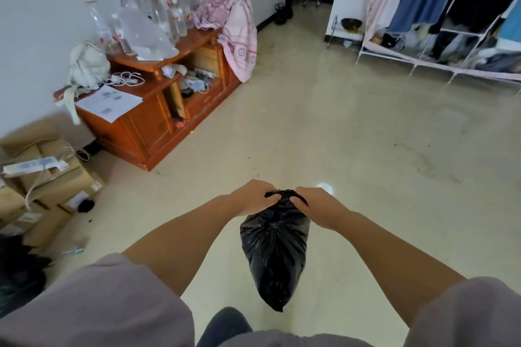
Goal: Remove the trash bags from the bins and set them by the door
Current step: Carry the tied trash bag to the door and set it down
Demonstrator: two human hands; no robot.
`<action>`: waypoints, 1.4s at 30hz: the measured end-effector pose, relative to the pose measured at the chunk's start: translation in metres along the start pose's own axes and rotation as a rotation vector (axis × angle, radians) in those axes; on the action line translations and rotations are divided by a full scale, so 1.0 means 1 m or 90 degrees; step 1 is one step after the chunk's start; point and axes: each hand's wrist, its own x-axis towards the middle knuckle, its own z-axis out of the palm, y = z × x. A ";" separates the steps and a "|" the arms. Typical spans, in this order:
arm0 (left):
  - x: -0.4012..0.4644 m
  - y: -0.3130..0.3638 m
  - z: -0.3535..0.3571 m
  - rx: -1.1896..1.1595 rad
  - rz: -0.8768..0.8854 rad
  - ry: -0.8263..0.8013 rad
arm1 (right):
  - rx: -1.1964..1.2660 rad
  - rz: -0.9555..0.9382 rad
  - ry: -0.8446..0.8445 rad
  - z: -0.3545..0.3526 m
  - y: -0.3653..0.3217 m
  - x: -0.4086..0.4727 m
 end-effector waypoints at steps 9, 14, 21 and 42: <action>0.232 -0.059 -0.111 0.039 0.023 0.018 | -0.006 0.021 0.047 -0.096 0.095 0.226; 0.360 -0.096 -0.197 0.077 0.048 0.007 | 0.009 0.037 0.067 -0.156 0.130 0.350; 0.524 -0.123 -0.278 0.063 0.079 -0.032 | 0.021 0.064 0.060 -0.226 0.200 0.494; 1.070 -0.169 -0.507 0.031 0.049 0.030 | -0.041 0.029 0.042 -0.501 0.481 0.963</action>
